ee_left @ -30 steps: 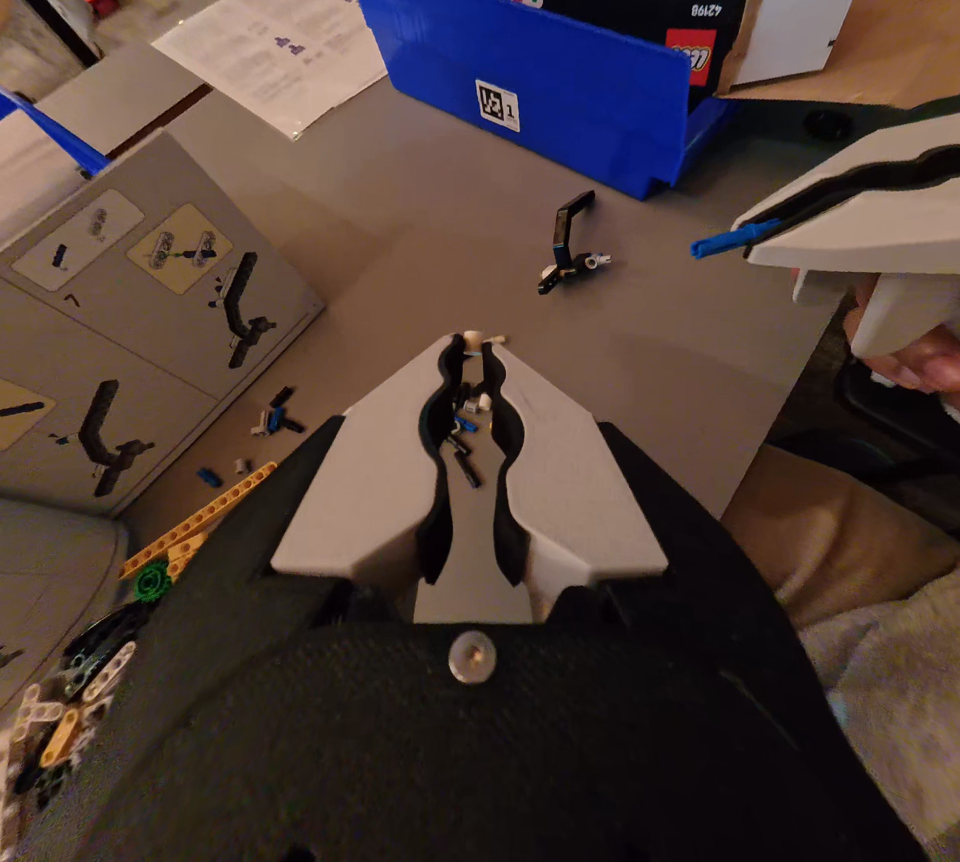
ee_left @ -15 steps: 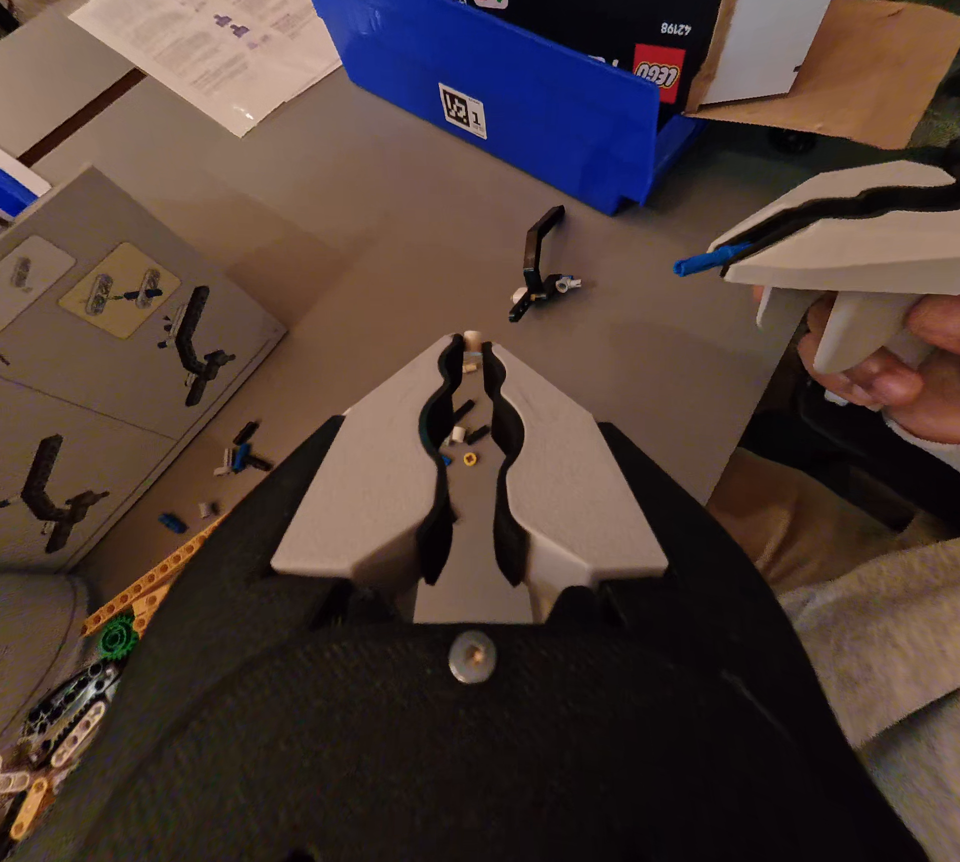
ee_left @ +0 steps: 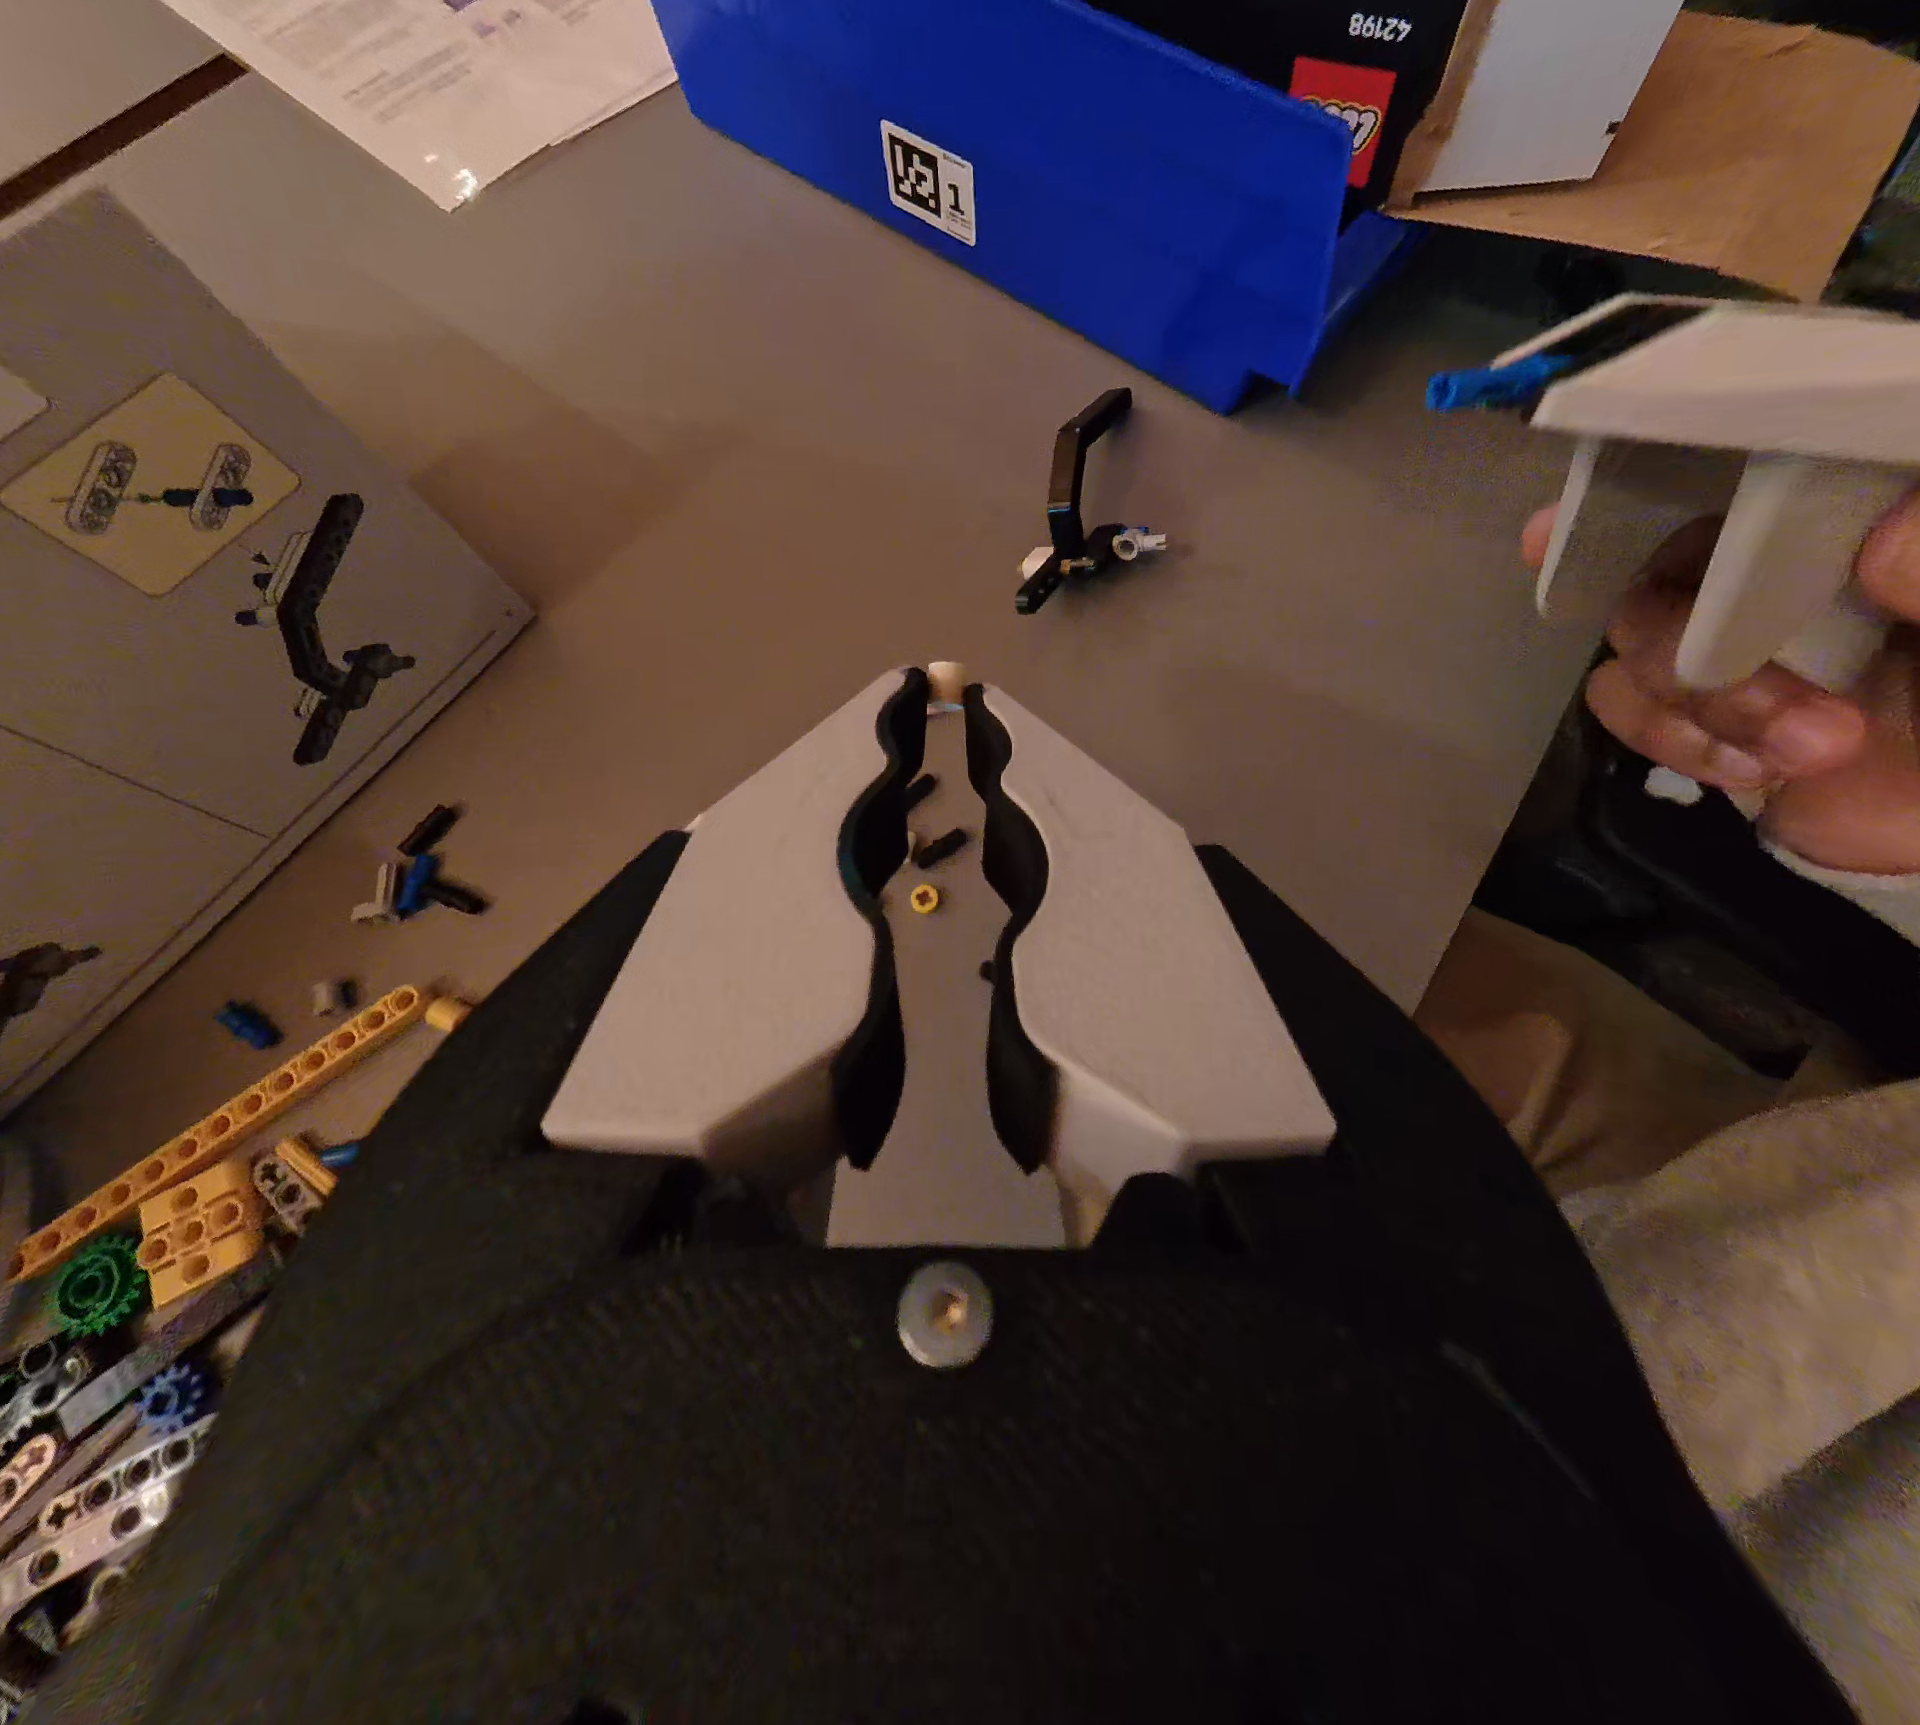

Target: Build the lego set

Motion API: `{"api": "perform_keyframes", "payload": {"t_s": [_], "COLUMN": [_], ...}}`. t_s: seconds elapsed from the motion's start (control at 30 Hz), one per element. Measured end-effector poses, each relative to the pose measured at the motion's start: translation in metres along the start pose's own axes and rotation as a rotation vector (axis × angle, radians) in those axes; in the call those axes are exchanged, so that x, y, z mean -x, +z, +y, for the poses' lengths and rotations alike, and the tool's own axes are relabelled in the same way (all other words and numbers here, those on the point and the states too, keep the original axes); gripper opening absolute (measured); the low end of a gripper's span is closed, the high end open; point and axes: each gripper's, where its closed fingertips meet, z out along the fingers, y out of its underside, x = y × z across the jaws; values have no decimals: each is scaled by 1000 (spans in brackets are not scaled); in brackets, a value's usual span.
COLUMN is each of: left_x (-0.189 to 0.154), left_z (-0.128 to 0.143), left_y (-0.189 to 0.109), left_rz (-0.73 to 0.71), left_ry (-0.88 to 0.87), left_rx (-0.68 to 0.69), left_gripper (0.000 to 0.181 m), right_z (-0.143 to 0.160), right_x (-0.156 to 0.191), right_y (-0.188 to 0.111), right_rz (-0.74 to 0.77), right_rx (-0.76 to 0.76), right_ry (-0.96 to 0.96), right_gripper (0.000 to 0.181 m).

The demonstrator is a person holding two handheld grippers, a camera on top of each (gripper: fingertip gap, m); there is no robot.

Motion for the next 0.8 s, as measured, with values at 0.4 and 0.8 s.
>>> {"api": "perform_keyframes", "payload": {"t_s": [0.4, 0.8], "left_x": [18, 37], "left_z": [38, 82], "left_y": [-20, -78], "left_rz": [100, 344], "left_ry": [-108, -141], "left_rx": [-187, -209], "left_gripper": [6, 6], "right_z": [35, 76], "right_x": [22, 45], "right_y": [23, 72], "right_rz": [-43, -209], "right_rx": [139, 272], "right_ry": [-151, -166], "right_gripper": [2, 3]}}
